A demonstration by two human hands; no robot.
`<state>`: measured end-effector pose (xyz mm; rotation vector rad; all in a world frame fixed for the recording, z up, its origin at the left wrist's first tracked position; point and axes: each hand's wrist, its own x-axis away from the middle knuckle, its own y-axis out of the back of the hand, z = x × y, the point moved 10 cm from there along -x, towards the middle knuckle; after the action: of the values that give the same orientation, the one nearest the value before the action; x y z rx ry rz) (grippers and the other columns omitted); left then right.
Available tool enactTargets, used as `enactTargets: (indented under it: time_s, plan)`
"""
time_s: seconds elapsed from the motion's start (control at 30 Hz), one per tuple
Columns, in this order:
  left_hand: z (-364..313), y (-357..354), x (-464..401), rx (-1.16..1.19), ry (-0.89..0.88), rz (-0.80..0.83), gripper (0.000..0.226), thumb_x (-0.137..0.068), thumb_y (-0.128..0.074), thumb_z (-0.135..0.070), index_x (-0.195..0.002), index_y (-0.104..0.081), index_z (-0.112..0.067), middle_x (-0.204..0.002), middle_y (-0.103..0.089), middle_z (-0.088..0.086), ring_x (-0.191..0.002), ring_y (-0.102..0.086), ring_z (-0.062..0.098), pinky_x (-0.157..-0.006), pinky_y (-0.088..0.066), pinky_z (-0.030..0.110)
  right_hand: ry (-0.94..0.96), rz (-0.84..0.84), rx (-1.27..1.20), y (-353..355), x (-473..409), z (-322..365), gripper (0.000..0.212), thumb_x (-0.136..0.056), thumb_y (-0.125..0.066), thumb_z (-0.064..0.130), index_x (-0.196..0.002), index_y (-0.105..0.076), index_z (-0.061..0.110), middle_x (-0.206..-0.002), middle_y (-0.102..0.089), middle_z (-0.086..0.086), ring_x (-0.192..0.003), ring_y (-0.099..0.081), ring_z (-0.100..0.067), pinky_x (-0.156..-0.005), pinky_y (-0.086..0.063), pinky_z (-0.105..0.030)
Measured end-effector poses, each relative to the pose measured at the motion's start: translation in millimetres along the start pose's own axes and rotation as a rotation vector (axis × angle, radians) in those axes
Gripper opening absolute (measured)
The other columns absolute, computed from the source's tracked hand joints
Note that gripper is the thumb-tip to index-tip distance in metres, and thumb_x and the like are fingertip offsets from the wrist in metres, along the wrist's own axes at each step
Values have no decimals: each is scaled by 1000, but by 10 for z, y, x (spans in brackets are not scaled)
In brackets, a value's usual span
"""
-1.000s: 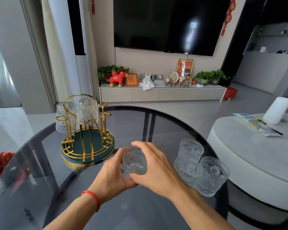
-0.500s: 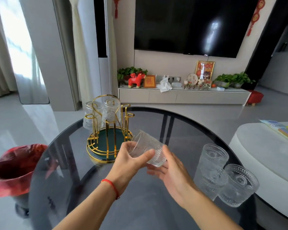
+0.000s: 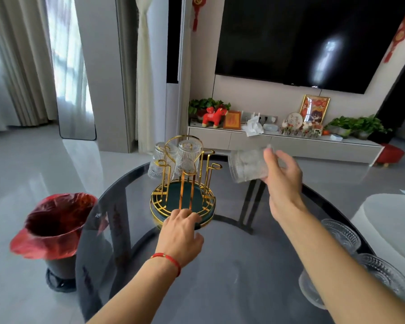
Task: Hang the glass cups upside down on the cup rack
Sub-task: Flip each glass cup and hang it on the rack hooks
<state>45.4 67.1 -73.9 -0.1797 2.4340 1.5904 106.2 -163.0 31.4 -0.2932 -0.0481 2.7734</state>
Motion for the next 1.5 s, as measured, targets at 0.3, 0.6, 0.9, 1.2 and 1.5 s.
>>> enactTargets:
  time_s: [0.3, 0.6, 0.9, 1.2, 1.5]
  plan:
    - [115, 118, -31, 114, 61, -84, 38, -92, -59, -18, -130, -60, -20, -123, -71, 0, -115, -55, 19, -96, -50, 33, 96, 1, 217, -781, -564, 318, 70, -88, -73, 51, -147, -53, 18, -150, -55, -10, -121, -57, -24, -88, -43, -31]
    - [156, 110, -27, 150, 34, -41, 40, -92, -57, -14, -131, -60, -19, -124, -70, 1, -118, -54, 19, -96, -52, 33, 126, 138, 482, -1310, -696, 151, 75, -86, -78, 45, -150, -47, 19, -151, -52, -13, -133, -54, -32, -97, -46, -36]
    - [170, 51, -27, 169, 15, -1, 44, -90, -61, -15, -134, -57, -18, -127, -68, 3, -119, -53, 20, -96, -53, 34, 137, 312, 716, -1555, -556, -144, 88, -72, -92, 35, -148, -52, 15, -143, -63, -11, -129, -59, -29, -109, -50, -45]
    - [152, 61, -68, 144, 24, -17, 40, -90, -62, -17, -130, -60, -18, -121, -71, 4, -115, -55, 22, -91, -52, 35, 197, 492, 838, -1697, -511, -205, 77, -85, -80, 36, -152, -46, 16, -144, -59, -8, -113, -53, -20, -89, -41, -32]
    - [-23, 41, -17, 22, 36, -18, 34, -90, -58, -17, -123, -59, -15, -118, -69, 6, -110, -57, 26, -92, -55, 39, 252, 512, 834, -1256, 4, -268, 76, -103, -43, 57, -166, -18, 24, -176, -19, -3, -159, -23, -26, -121, -25, -44]
